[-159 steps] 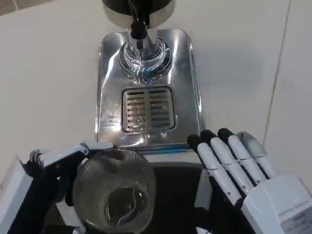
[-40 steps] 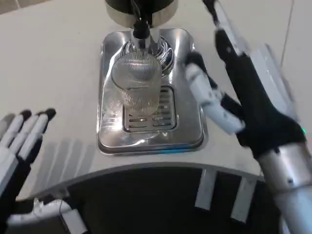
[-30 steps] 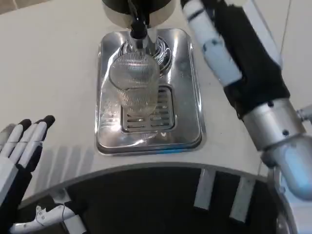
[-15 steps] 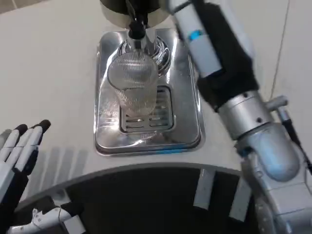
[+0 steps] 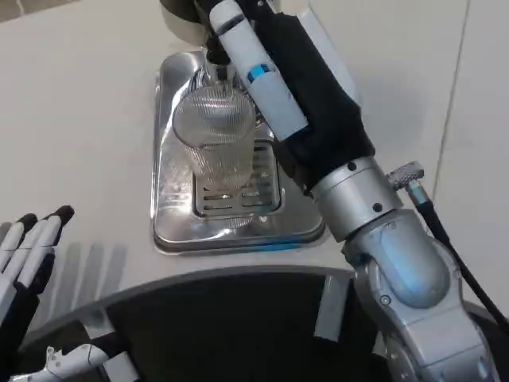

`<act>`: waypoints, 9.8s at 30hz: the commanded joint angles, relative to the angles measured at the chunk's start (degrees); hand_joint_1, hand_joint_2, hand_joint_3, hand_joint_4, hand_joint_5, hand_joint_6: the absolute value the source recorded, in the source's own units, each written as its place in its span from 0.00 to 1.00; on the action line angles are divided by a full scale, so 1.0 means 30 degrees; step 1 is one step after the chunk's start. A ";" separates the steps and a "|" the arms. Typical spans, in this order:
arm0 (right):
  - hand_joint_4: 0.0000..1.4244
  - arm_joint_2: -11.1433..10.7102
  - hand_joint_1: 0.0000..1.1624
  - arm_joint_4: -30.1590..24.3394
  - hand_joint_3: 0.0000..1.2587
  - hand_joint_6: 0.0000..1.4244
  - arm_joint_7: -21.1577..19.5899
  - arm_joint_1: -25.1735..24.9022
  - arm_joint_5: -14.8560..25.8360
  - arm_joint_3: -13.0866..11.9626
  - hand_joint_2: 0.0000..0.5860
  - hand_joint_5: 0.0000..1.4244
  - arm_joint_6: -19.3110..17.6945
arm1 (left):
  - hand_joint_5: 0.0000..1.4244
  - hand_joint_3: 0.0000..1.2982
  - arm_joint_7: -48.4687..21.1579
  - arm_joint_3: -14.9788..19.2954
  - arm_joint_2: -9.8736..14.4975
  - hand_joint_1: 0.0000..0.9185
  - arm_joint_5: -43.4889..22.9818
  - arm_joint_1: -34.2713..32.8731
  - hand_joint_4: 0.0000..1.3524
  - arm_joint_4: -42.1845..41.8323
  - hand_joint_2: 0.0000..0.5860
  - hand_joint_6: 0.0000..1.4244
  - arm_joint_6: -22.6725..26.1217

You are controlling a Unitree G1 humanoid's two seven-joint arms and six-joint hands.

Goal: Grasp the cup under the faucet to collect the drink, then remove the cup.

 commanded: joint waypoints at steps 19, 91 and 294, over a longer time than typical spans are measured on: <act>0.00 -0.3195 0.00 -0.2109 0.00 0.00 0.3061 -0.3781 -0.6960 0.4971 0.99 0.00 0.5258 | 0.00 0.00 -0.0074 0.0016 -0.0298 0.00 -0.0489 -0.0265 0.00 0.0589 0.05 0.00 -0.0226; 0.00 -0.1197 0.00 -0.9268 0.00 0.00 -0.1044 0.7172 -1.8898 0.4104 1.00 0.00 0.1817 | 0.00 0.00 -0.0471 -0.4334 -0.4061 0.00 -0.2107 -1.0127 0.00 0.6782 0.02 0.00 -0.0565; 0.00 -0.4247 0.16 -0.9533 0.00 0.00 0.1761 1.8635 -2.1144 -0.1127 0.75 0.00 -0.3474 | 0.96 0.92 0.3914 -0.3581 -0.5646 0.85 -0.3236 -1.0049 0.98 0.7099 0.10 1.00 -0.5847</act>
